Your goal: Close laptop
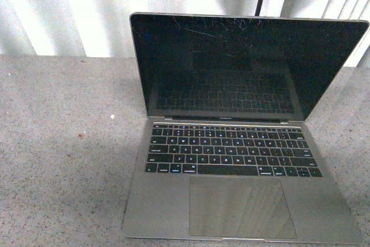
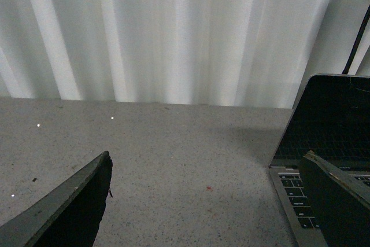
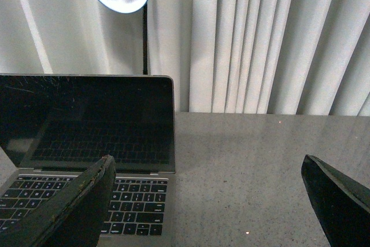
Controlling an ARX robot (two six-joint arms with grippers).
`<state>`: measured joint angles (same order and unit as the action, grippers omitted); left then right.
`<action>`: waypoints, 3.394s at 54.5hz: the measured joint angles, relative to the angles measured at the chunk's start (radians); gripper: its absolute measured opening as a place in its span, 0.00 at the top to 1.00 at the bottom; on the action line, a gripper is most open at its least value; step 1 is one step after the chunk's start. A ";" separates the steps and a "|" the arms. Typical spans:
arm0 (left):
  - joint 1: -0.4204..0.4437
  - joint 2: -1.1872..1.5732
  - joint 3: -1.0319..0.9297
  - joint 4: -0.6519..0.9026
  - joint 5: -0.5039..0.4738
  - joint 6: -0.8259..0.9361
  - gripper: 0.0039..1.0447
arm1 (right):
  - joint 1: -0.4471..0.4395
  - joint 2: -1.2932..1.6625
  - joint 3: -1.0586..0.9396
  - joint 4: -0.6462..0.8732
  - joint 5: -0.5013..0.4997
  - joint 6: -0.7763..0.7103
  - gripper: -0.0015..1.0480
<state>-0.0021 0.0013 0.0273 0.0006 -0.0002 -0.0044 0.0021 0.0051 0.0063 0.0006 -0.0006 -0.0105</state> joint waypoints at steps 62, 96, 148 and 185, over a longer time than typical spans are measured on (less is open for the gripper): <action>-0.072 0.063 0.007 0.041 -0.241 -0.131 0.06 | 0.003 0.003 0.000 -0.003 0.013 0.004 0.07; -0.245 1.326 0.663 0.745 0.158 -0.174 0.06 | 0.017 1.179 0.573 0.439 -0.029 -0.314 0.07; -0.423 1.928 1.459 0.130 -0.064 0.434 0.97 | 0.116 1.564 1.031 0.200 -0.123 -0.703 0.97; -0.402 1.934 1.454 -0.113 -0.020 0.586 0.97 | 0.090 1.690 1.094 0.092 -0.276 -0.688 0.97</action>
<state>-0.4046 1.9354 1.4811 -0.1120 -0.0200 0.5812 0.0921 1.6951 1.1000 0.0925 -0.2764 -0.6987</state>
